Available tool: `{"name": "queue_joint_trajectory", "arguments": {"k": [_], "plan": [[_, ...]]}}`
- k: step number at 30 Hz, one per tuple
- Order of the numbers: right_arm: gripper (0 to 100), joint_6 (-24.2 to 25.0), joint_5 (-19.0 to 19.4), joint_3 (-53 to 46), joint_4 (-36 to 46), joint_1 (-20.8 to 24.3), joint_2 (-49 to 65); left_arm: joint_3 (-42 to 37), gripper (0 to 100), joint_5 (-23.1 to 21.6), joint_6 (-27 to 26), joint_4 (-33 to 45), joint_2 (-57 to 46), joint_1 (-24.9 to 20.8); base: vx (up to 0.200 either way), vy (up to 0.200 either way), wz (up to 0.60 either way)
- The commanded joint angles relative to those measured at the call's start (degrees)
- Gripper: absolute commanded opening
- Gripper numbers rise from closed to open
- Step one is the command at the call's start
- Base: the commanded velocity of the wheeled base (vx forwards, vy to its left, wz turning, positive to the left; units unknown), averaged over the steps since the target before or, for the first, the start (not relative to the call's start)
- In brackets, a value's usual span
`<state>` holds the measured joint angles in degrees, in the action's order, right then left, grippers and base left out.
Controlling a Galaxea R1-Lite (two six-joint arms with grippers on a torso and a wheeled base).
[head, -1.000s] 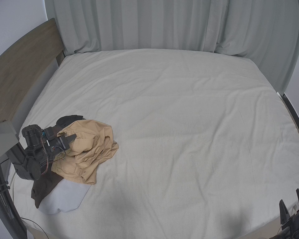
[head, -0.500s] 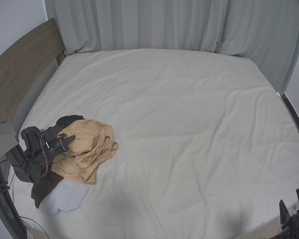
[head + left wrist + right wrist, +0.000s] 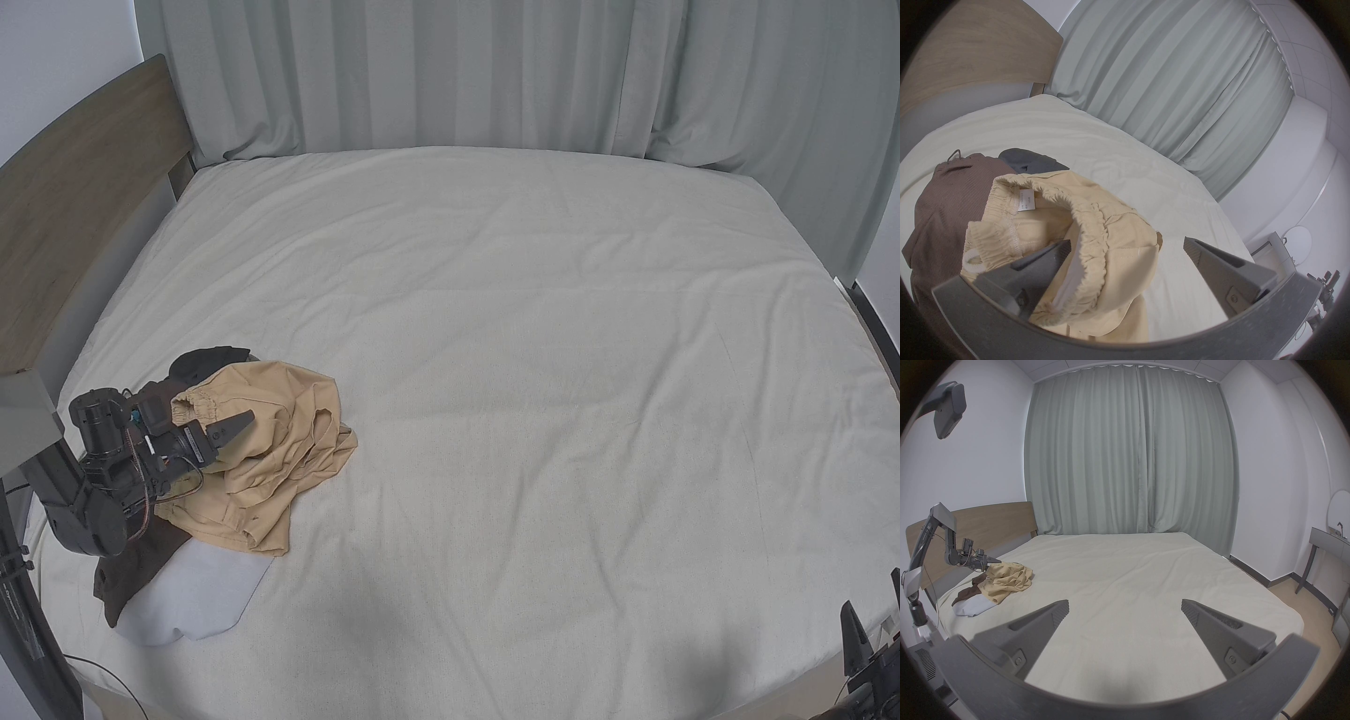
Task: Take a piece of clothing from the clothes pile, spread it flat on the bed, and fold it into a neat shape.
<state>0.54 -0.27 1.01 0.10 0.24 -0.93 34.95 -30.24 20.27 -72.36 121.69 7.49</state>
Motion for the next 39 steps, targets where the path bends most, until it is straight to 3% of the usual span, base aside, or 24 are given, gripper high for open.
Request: {"name": "queue_joint_trajectory", "arguments": {"k": [1,18,25,39], "plan": [[100,0.0,0.0,-1.0,0.0,0.0,0.9,0.6,0,0.0,0.1,-0.3,0.3,0.0,0.0,0.0,0.0],[100,0.1,0.0,-1.0,0.0,0.0,0.9,-3.9,0,-0.3,0.7,-6.9,-1.6,0.0,0.0,0.0,0.0],[100,0.0,0.0,-1.0,0.0,0.0,0.9,-9.6,0,-2.9,2.1,-9.3,-9.6,-1.9,0.0,0.0,0.0],[100,0.0,0.0,-1.0,0.0,0.0,0.9,-16.8,0,-2.9,3.2,-9.3,-20.2,-5.4,0.0,0.0,0.0]]}}
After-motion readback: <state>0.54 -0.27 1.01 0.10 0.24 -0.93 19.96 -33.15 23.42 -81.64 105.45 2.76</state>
